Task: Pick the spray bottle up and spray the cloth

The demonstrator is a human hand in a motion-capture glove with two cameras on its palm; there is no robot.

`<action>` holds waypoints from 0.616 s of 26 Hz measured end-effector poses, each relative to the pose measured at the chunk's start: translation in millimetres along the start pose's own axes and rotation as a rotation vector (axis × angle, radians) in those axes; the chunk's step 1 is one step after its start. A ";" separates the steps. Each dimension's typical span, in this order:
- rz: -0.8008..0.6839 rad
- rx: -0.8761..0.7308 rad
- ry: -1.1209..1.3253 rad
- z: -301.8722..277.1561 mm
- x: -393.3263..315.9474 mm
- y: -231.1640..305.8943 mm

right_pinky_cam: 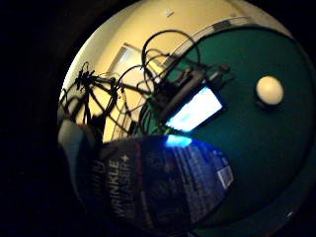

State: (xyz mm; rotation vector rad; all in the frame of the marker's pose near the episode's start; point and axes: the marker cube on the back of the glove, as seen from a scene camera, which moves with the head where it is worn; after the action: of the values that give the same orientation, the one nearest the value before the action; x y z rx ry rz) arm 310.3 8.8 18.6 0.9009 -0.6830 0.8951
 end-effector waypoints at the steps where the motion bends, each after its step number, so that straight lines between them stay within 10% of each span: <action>1: -0.013 -0.006 0.002 2.2 -4.8 -0.9; 16: -0.183 -0.497 -0.168 -11.7 -138.1 22.8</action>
State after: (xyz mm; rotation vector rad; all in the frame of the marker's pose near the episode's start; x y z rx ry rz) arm 227.2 -23.0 -90.1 0.5818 -0.9026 0.4558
